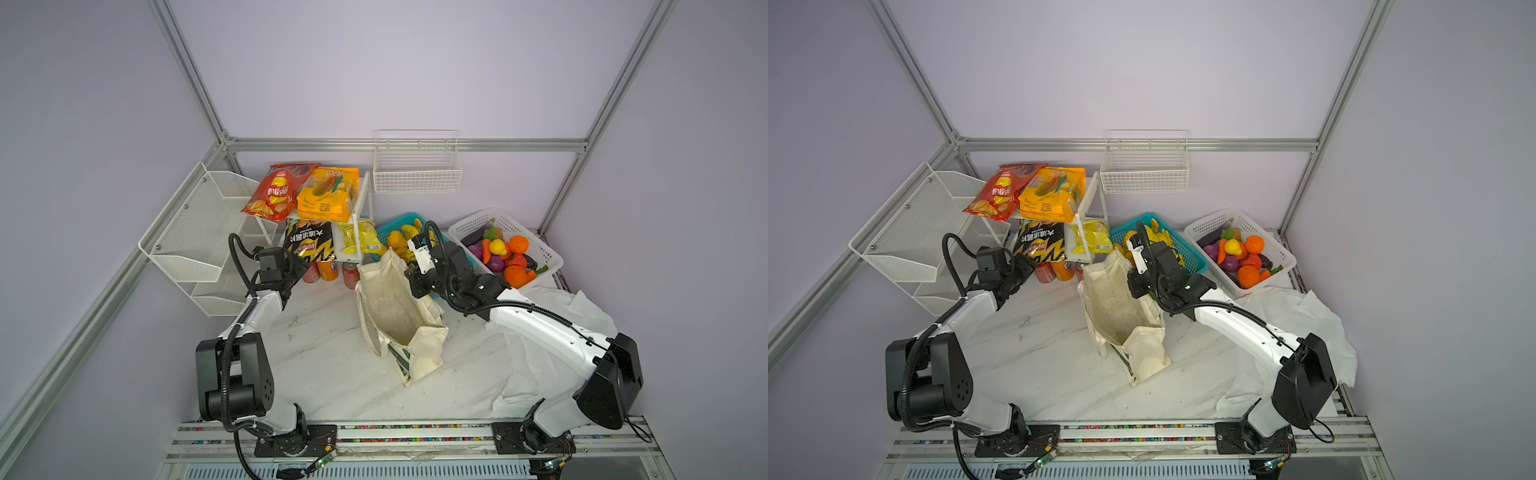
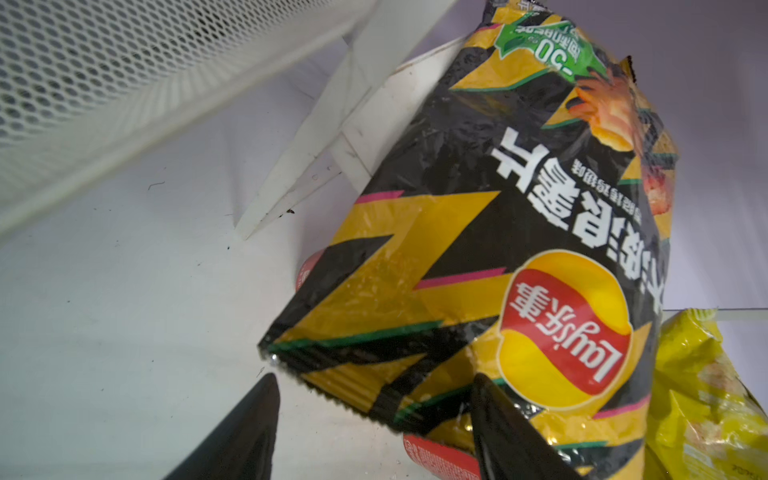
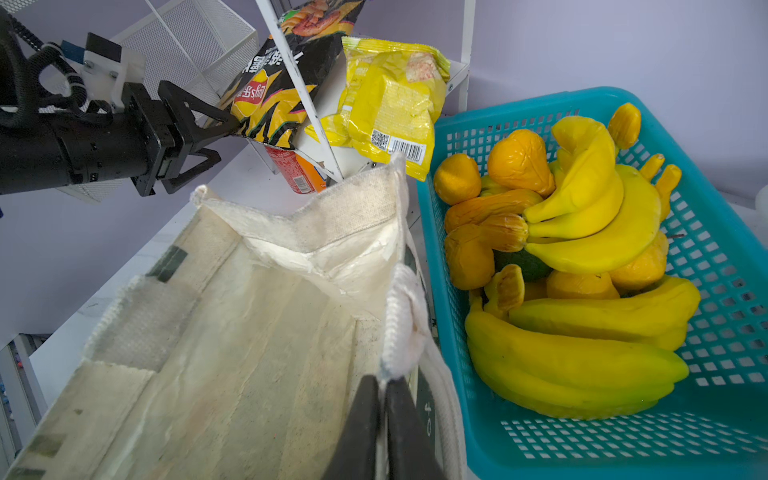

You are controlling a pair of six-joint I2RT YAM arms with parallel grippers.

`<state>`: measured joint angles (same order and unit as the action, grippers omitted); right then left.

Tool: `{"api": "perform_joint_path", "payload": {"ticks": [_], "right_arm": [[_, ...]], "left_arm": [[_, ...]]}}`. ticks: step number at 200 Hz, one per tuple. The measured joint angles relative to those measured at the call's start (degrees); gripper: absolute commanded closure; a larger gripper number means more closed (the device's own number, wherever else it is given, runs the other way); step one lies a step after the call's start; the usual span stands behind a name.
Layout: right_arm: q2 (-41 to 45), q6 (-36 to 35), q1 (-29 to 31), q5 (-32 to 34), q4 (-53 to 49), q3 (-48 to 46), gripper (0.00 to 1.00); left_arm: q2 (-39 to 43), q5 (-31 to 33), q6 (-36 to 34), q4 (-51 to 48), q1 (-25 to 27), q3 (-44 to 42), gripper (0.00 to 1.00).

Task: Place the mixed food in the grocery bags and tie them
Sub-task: 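Hold the tote rim with the right gripper while the left grasps the black Lay's bag, then pull the black Lay's chip bag off the shelf with the left gripper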

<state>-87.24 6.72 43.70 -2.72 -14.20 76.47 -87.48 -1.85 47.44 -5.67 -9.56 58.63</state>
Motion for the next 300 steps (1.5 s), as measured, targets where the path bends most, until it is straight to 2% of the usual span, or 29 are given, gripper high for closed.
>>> {"api": "perform_joint_path", "payload": {"ticks": [79, 119, 169, 234, 270, 300], "right_arm": [[0.0, 0.0, -0.2, -0.5, 2.0, -1.8, 0.9], [0.0, 0.1, -0.3, -1.2, 2.7, -2.2, 0.9], [0.0, 0.1, -0.3, -1.5, 3.0, -2.4, 0.9], [-0.1, 0.2, -0.3, -2.2, 3.3, -2.5, 0.9], [-0.1, 0.3, -0.3, -2.2, 3.3, -2.5, 0.9], [-0.1, 0.6, -0.3, -2.2, 3.7, -2.5, 0.9]], "left_arm": [[0.0, -0.8, 0.0, 2.0, -0.4, 0.0, 0.28], [-0.4, -3.0, 0.2, 5.6, -0.7, 0.0, 0.42], [-2.5, -5.0, 1.2, 8.6, -0.9, 0.0, 0.66], [-1.0, -5.8, 1.4, 9.1, -0.9, 0.0, 1.0], [3.5, -6.8, 1.3, 8.0, -0.9, -0.5, 1.0], [12.4, -9.2, 1.5, 8.2, -0.7, -5.0, 1.0]]}}
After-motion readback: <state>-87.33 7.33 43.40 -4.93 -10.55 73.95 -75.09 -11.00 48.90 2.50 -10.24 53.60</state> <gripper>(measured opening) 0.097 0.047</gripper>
